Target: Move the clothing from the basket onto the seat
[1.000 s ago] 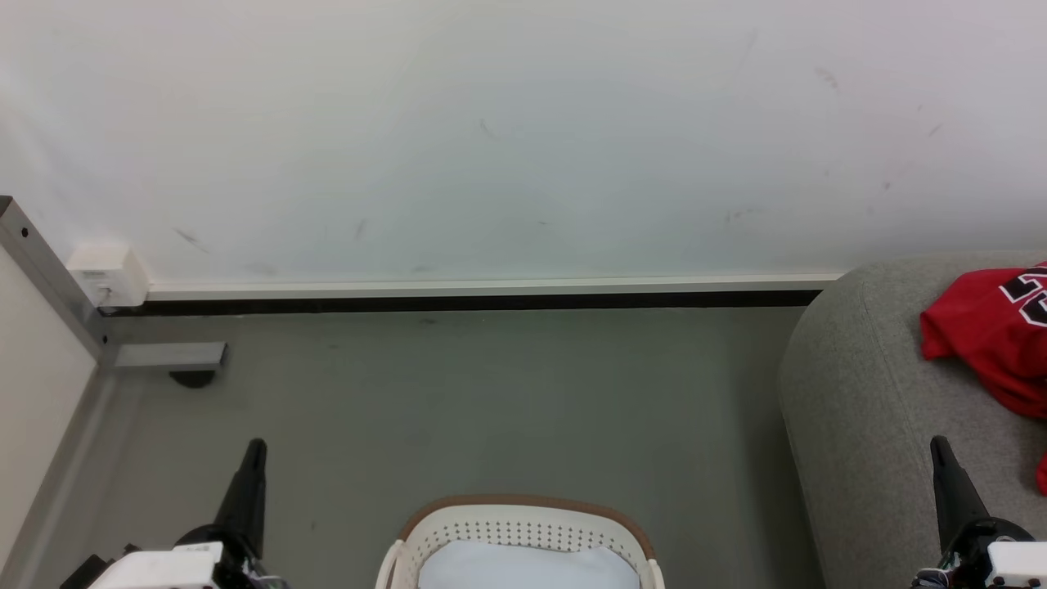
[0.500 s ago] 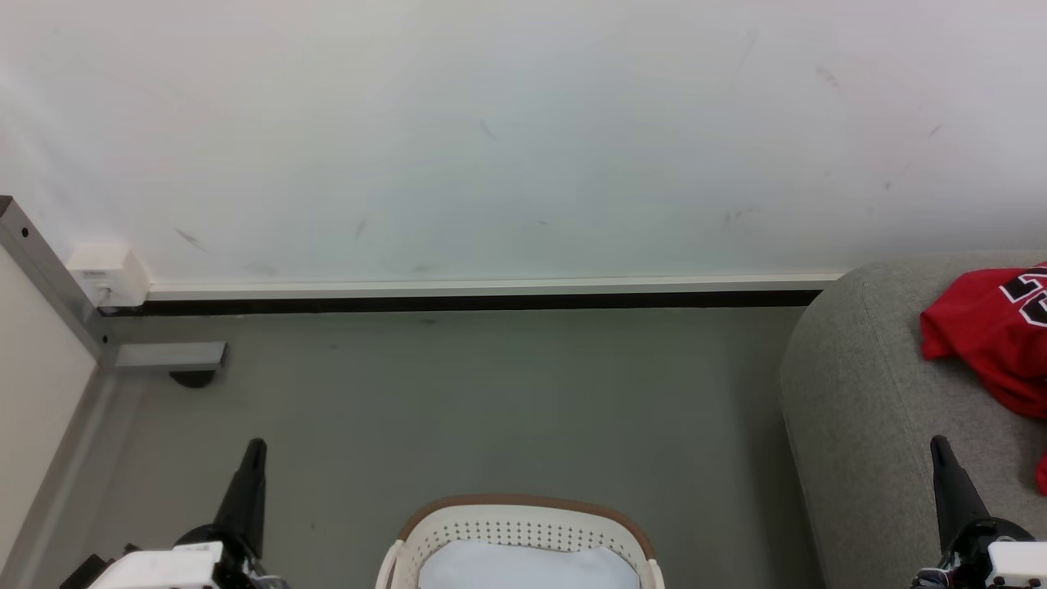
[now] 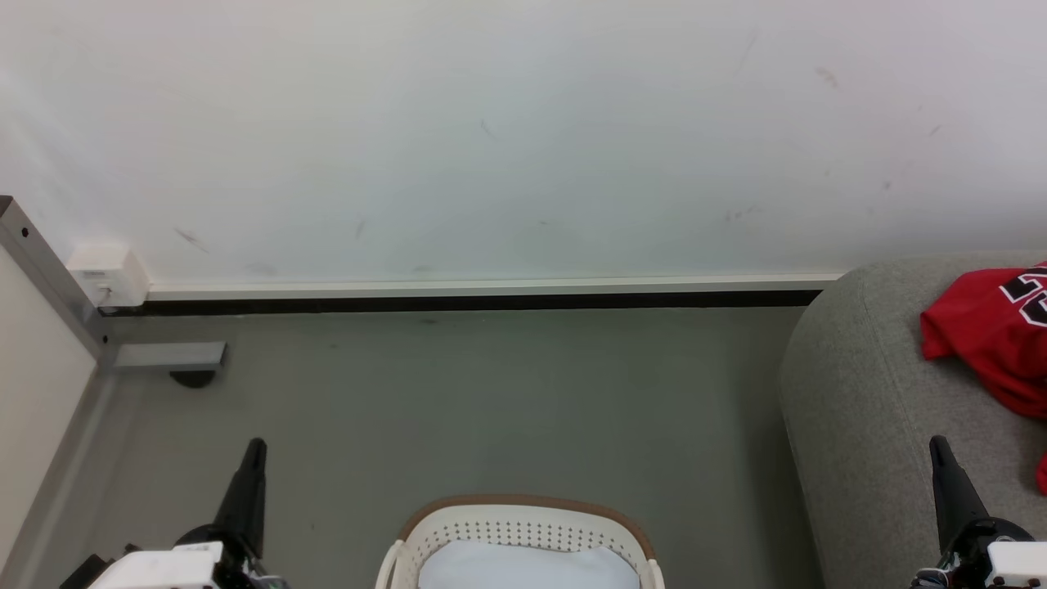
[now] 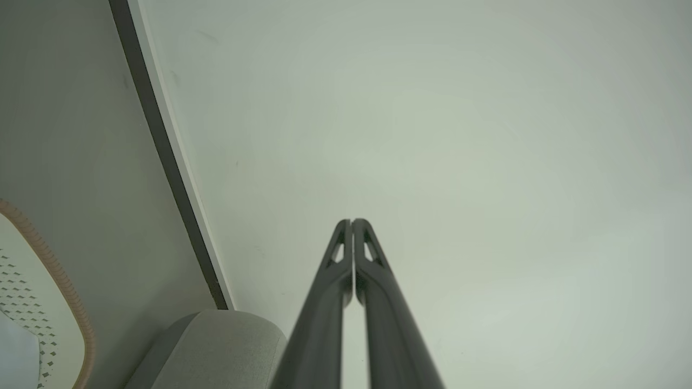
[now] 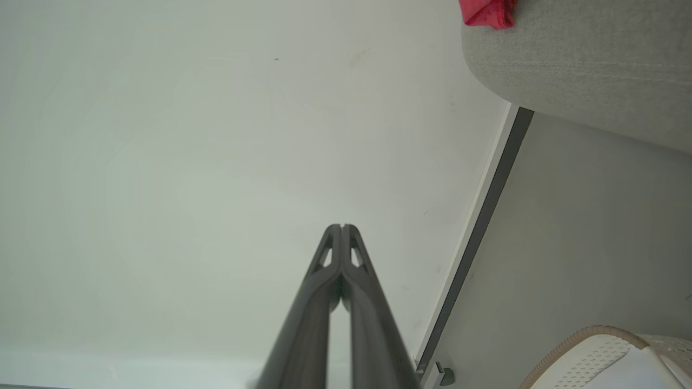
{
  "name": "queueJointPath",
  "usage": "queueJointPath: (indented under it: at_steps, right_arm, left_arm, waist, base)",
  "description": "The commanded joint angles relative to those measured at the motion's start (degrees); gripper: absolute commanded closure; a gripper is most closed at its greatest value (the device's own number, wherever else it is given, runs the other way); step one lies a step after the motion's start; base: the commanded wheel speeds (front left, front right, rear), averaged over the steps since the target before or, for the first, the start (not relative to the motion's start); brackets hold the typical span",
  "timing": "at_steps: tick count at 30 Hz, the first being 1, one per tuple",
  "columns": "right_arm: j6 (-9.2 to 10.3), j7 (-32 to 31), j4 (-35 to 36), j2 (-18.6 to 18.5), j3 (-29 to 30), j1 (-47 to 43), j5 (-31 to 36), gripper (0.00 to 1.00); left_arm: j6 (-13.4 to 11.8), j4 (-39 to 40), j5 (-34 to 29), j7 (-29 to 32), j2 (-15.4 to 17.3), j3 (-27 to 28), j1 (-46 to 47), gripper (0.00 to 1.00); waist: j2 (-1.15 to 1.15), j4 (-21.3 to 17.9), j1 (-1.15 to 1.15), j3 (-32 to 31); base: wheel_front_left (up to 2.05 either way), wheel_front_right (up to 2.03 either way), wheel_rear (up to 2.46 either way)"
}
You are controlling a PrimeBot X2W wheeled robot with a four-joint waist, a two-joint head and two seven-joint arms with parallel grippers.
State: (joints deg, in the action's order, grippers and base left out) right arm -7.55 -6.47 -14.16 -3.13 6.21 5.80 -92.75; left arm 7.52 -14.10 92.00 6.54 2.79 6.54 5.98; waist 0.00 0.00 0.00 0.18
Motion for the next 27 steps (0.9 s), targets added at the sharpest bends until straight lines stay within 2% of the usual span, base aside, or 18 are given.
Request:
queueJointPath:
  at_steps: [1,27]
  right_arm:
    - [0.12,0.06,0.28,0.07,0.28,0.70,0.24,1.00]
    - [0.12,-0.07,0.27,0.15,0.38,0.71,0.38,1.00]
  left_arm:
    - [0.05,0.00,0.75,0.21,0.09,0.14,0.50,1.00]
    - [0.05,0.01,0.76,0.20,0.09,0.13,0.49,1.00]
  waist:
    - [0.00,0.00,0.00,0.00]
    - [0.00,0.00,0.00,0.00]
  base:
    - [0.00,0.00,0.00]
    - [0.00,0.00,0.00]
